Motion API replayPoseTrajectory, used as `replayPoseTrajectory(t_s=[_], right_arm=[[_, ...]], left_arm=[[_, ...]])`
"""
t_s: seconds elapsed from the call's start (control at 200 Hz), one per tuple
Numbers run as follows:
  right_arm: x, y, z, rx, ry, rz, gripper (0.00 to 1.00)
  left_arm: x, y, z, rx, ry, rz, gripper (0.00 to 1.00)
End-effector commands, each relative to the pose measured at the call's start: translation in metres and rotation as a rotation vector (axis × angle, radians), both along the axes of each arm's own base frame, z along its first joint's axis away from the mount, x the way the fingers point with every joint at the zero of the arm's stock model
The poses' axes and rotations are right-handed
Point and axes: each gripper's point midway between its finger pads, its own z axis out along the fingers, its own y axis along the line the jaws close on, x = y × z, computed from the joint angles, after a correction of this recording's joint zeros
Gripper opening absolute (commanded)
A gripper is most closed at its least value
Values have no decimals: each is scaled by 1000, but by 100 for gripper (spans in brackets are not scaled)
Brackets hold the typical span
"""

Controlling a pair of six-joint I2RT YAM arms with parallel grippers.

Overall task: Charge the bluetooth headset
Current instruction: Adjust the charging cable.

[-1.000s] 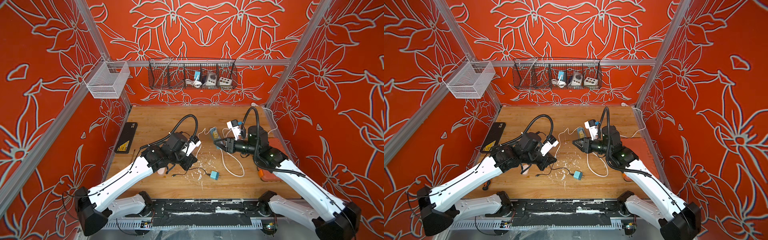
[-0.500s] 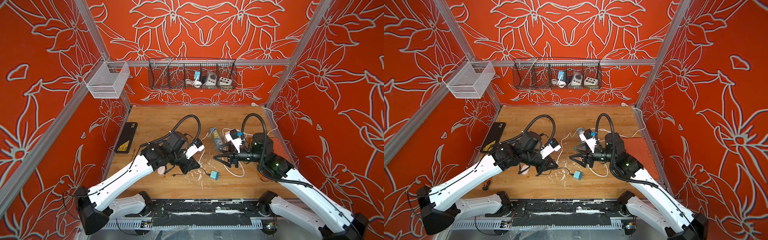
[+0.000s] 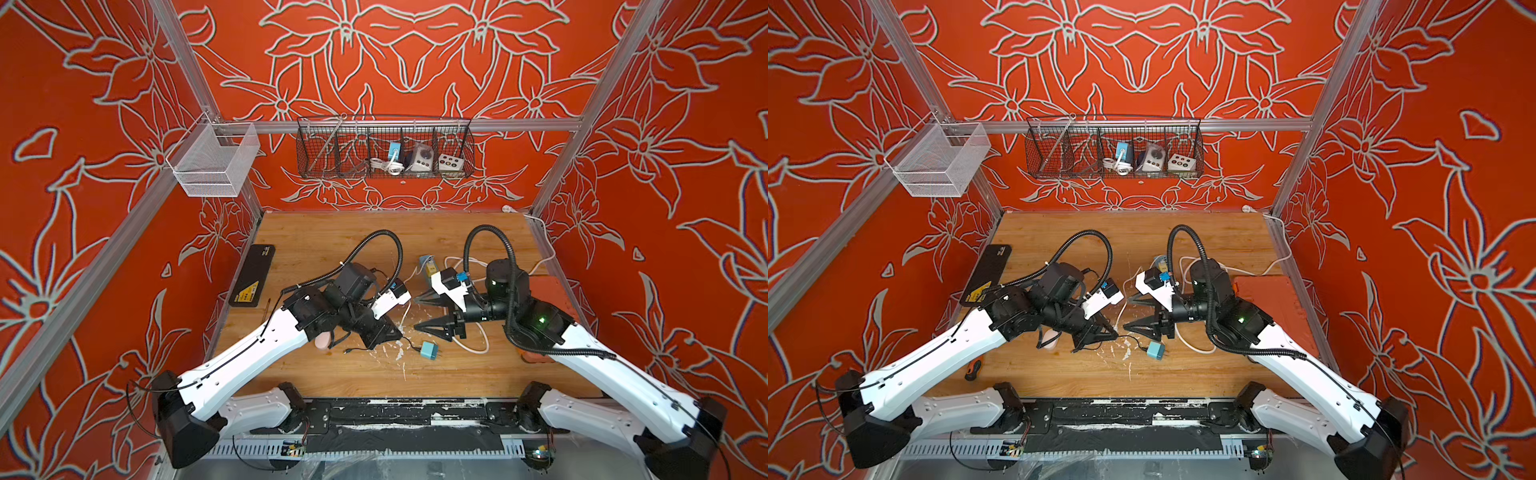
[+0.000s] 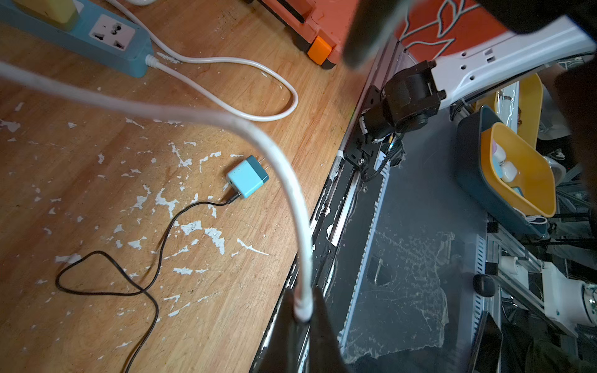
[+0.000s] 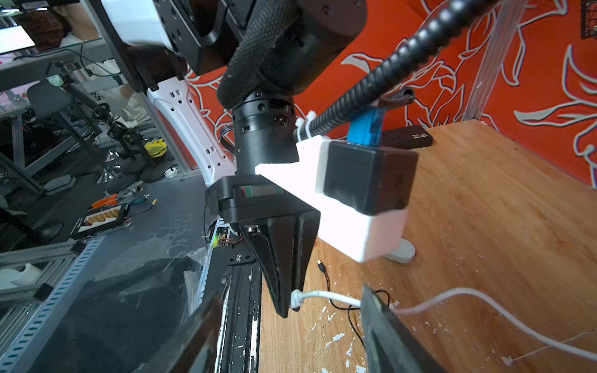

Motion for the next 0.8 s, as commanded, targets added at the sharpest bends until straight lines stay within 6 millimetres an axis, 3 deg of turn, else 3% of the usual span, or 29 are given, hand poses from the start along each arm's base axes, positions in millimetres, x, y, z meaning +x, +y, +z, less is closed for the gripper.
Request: replayPoseTrajectory(t_s=[0.0, 0.315, 0.796], right_arm=[[-1, 5, 0, -39, -81, 35, 68], [-1, 16, -17, -136, -42, 109, 66], [-5, 14, -48, -295, 47, 150, 55]], left_arm=[[-4, 0, 4, -12, 0, -36, 0], [-9, 0, 10, -35, -7, -53, 0], [-10, 2, 14, -42, -29, -56, 0]])
